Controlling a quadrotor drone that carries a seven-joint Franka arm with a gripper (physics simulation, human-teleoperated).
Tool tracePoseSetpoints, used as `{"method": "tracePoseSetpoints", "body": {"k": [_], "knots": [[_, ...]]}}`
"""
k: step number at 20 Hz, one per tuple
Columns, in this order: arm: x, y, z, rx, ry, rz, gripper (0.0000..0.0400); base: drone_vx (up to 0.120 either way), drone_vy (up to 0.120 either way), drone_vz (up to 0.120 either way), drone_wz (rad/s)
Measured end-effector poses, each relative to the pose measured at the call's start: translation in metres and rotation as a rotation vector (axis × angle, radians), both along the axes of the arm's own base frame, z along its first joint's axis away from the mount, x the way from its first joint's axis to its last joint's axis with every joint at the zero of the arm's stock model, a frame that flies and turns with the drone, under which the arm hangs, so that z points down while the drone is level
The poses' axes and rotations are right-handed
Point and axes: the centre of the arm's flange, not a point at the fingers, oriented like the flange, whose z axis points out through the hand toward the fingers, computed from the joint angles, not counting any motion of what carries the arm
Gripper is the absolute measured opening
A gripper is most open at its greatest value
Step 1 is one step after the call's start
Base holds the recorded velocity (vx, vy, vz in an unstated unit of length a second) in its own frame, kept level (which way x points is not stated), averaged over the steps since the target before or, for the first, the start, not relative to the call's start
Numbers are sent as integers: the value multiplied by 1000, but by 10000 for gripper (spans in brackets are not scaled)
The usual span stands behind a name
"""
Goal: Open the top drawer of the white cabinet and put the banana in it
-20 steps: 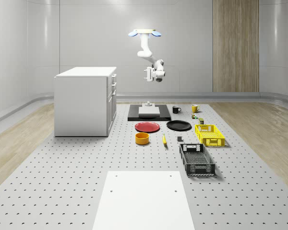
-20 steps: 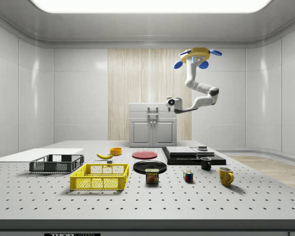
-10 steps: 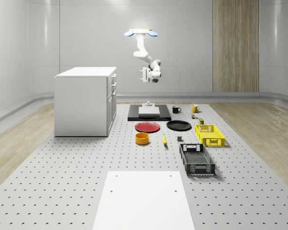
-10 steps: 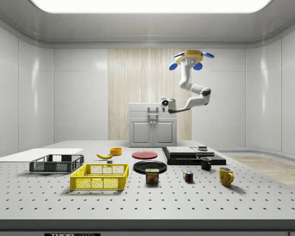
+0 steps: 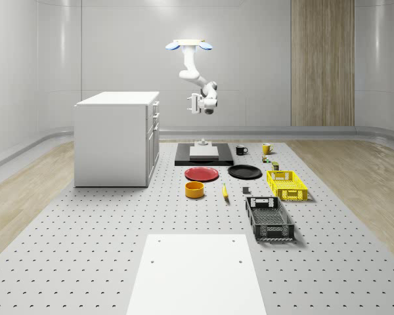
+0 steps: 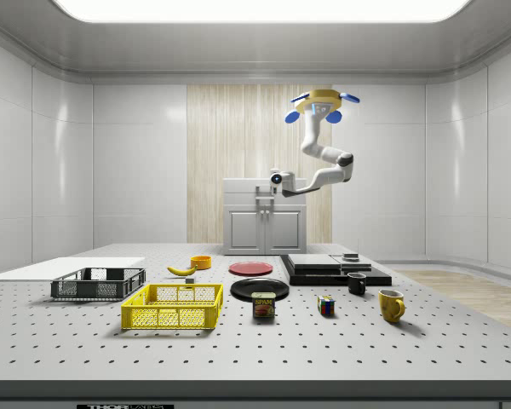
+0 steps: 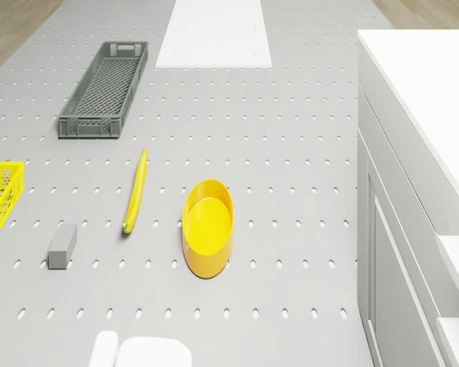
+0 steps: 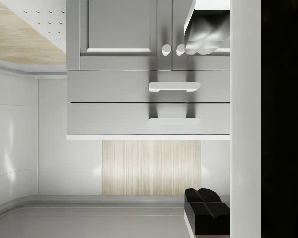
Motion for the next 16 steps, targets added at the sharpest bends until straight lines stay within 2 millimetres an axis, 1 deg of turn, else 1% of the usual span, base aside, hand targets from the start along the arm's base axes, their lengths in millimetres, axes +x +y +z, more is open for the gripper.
{"method": "tracePoseSetpoints", "body": {"k": [6,16], "knots": [[0,20,0,0,0,0,400,0,0,0,0],[0,70,0,0,0,0,400,0,0,0,0]]}}
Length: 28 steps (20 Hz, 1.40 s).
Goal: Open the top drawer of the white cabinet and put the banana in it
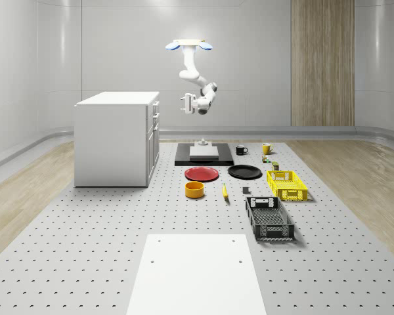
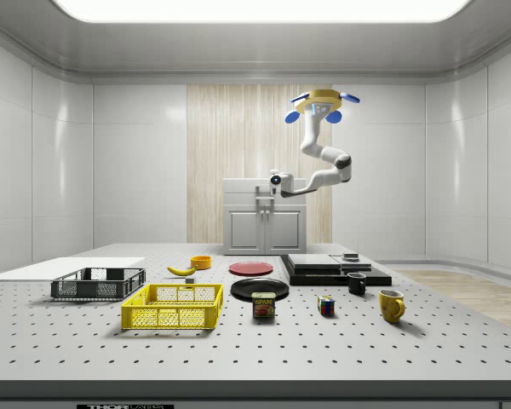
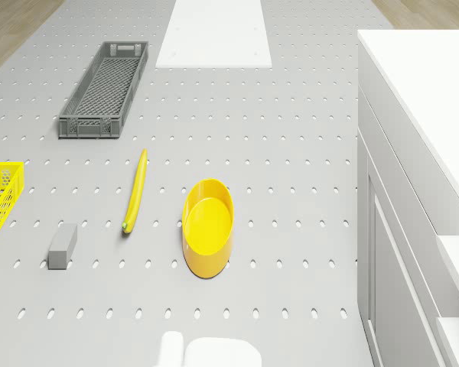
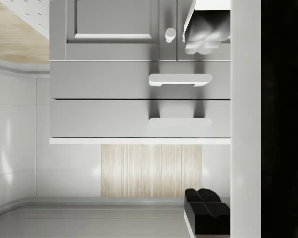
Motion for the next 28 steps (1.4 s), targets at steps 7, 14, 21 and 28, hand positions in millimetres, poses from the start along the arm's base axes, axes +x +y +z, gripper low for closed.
{"method": "tracePoseSetpoints", "body": {"k": [7,14,21,28], "knots": [[0,33,0,0,0,0,400,0,0,0,0],[0,69,0,0,0,0,400,0,0,0,0],[0,99,0,1,0,0,400,0,-69,0,0],[0,128,0,1,0,0,400,0,0,0,0]]}}
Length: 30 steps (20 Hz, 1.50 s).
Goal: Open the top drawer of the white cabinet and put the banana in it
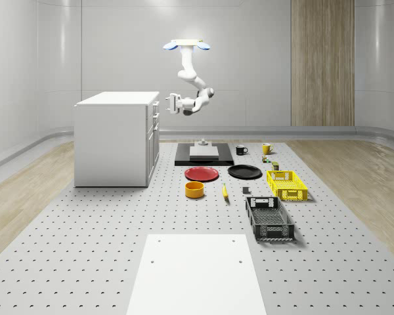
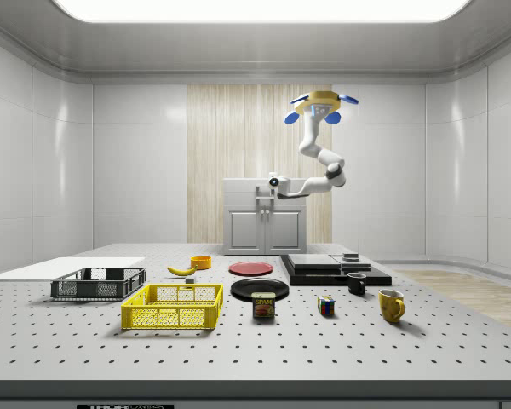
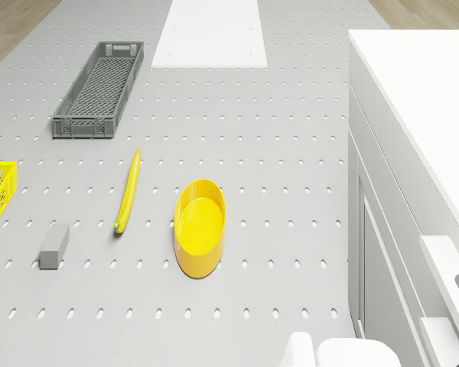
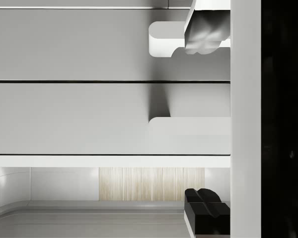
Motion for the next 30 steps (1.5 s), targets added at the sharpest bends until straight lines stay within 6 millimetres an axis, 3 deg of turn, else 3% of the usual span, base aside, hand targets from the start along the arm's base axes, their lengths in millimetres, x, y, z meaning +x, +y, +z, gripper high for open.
{"method": "tracePoseSetpoints", "body": {"k": [5,16,30], "knots": [[6,21,0,0,0,0,400,0,0,0,0],[41,43,0,1,0,0,400,0,0,0,0],[48,77,0,1,-1,1,400,0,0,0,0]]}}
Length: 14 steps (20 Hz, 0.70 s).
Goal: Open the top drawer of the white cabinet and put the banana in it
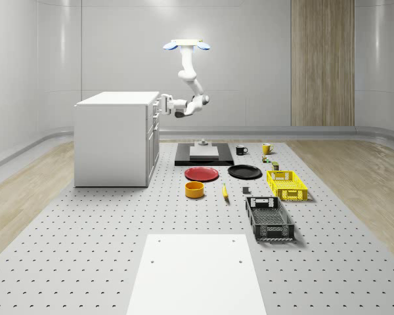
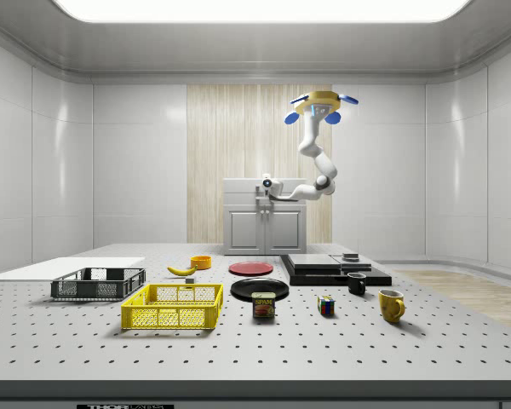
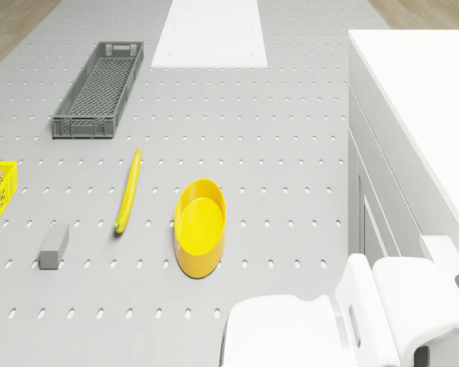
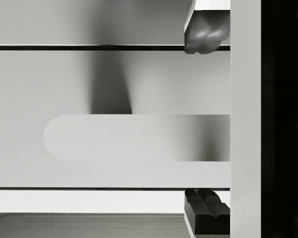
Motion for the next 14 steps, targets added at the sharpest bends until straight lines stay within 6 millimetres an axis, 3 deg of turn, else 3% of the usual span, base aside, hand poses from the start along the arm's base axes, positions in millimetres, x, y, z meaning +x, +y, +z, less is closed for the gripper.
{"method": "tracePoseSetpoints", "body": {"k": [14], "knots": [[0,15,-2,-4,28,0,400,0,0,0,0]]}}
